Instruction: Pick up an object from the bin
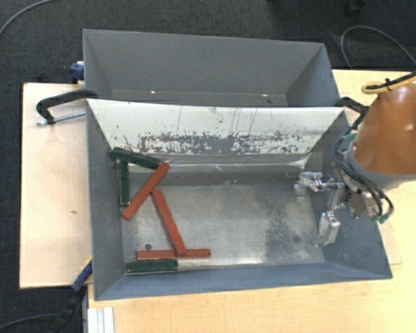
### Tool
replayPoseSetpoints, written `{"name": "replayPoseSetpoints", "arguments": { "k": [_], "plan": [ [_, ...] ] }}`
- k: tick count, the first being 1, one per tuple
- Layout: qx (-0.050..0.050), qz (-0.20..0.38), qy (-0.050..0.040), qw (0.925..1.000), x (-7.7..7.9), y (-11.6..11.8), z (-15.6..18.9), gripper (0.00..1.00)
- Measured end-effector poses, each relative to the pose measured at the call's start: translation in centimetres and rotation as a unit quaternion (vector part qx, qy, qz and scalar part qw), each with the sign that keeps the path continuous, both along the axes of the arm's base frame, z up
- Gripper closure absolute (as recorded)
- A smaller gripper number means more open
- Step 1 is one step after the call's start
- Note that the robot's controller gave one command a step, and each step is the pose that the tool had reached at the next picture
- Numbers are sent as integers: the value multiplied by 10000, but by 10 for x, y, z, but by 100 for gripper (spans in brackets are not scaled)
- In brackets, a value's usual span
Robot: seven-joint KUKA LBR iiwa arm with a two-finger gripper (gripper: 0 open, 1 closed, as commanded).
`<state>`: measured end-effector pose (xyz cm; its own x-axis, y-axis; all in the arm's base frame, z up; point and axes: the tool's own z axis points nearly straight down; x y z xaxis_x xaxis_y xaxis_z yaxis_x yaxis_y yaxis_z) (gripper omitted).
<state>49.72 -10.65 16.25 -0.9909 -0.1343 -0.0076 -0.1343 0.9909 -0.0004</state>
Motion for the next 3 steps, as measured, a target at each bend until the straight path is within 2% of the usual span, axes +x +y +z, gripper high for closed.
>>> {"name": "replayPoseSetpoints", "arguments": {
  "k": [1, 2, 3],
  "plan": [
    [0, 1572, 2, 9876, 7, 97, 17, 0],
    [9, 2235, 47, 9747, 5, 165, -39, 0],
    [7, 2500, 29, 9682, 18, 247, -94, 0]
  ]
}}
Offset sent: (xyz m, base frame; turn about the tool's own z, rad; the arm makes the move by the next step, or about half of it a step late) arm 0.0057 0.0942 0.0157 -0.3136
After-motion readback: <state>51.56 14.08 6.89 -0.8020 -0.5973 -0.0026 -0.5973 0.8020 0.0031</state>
